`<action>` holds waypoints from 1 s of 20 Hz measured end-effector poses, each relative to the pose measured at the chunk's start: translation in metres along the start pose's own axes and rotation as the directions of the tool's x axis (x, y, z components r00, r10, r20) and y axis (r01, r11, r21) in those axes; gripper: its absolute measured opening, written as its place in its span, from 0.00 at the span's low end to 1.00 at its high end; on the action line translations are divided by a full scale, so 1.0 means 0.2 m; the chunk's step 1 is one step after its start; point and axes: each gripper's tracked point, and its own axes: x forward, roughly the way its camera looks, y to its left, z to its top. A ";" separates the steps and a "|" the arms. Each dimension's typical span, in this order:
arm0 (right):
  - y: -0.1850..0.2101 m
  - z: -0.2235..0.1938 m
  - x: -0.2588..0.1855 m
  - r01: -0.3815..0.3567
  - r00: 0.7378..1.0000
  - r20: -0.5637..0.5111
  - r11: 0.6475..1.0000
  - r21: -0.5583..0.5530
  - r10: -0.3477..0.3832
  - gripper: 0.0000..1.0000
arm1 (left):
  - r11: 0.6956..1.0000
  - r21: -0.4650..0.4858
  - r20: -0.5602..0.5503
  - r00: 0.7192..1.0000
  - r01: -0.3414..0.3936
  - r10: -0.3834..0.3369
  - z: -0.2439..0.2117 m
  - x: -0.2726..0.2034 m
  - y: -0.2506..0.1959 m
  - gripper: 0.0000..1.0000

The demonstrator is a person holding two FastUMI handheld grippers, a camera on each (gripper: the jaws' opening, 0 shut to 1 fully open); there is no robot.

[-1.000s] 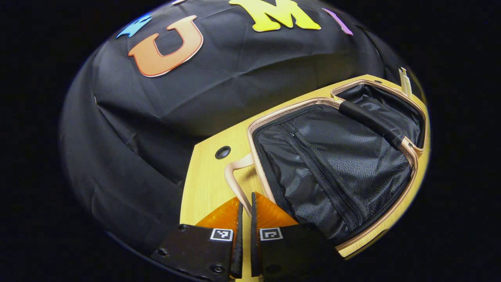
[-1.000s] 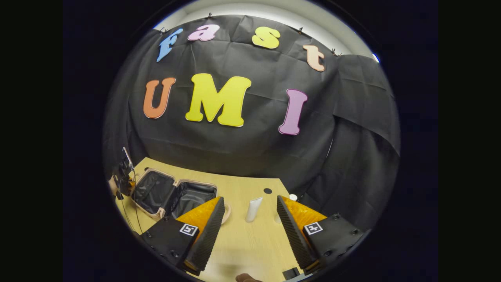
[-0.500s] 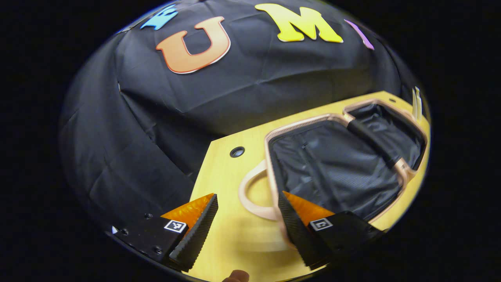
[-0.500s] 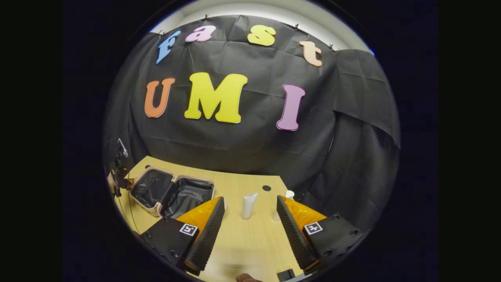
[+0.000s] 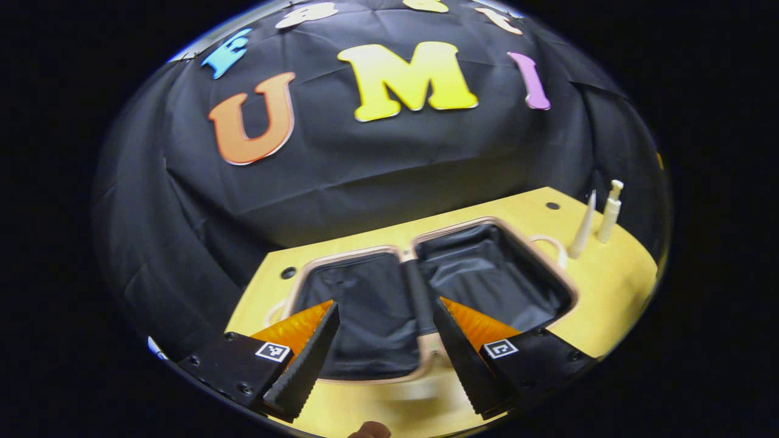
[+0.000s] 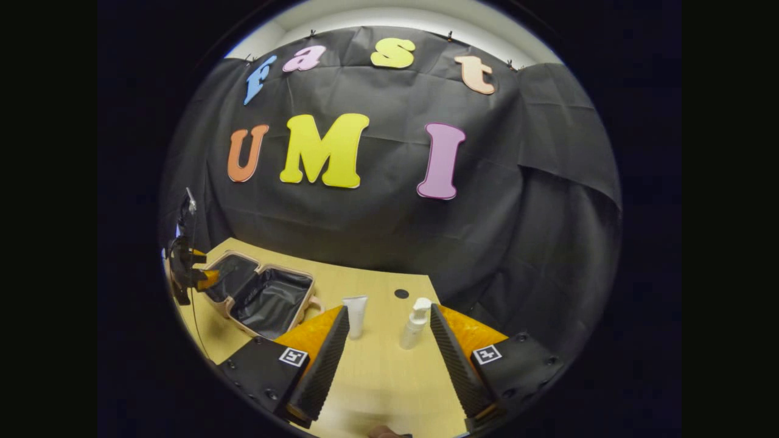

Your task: First open the suitcase, pack the skin care products into it, and then close the suitcase.

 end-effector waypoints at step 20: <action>-0.74 -0.40 0.21 -0.035 0.992 -0.123 0.999 -0.039 0.030 0.79 | 0.940 -0.061 -0.088 0.936 0.335 -0.340 0.11 0.69 -1.91 0.94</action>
